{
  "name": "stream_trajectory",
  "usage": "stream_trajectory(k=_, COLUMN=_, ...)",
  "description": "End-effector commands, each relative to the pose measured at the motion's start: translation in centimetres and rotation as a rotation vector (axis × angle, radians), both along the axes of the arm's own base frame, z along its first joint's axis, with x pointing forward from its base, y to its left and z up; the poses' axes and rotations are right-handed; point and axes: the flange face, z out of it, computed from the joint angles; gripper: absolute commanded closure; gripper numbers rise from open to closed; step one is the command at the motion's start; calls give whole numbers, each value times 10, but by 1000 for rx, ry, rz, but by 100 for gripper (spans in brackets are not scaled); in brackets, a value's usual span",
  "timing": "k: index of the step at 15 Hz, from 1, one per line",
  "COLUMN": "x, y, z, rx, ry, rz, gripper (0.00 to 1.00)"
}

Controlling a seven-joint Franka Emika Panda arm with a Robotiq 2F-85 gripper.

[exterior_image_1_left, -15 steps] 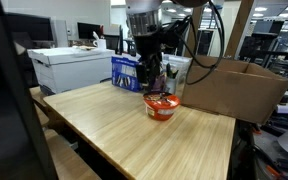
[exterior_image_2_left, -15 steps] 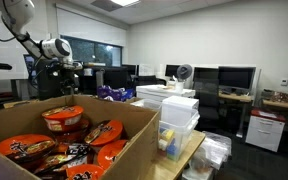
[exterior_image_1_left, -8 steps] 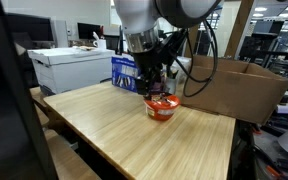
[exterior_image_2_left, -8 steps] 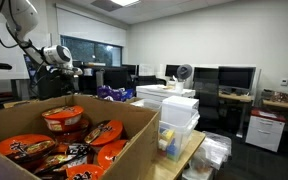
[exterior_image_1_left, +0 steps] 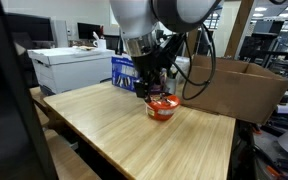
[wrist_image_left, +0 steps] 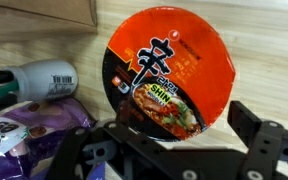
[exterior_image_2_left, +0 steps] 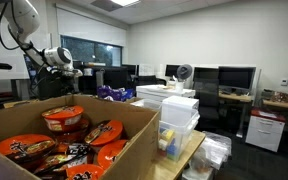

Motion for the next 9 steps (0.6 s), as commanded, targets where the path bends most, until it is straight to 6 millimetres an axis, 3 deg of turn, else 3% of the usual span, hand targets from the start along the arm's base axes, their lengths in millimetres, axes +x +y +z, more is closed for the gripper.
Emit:
stream_trajectory(k=1, x=0, y=-1, z=-3, rx=-19, ry=-5, rz=-12, gripper=0)
stream_trajectory(k=9, x=-7, y=16, z=-34, rx=-31, ry=23, rz=16, gripper=0)
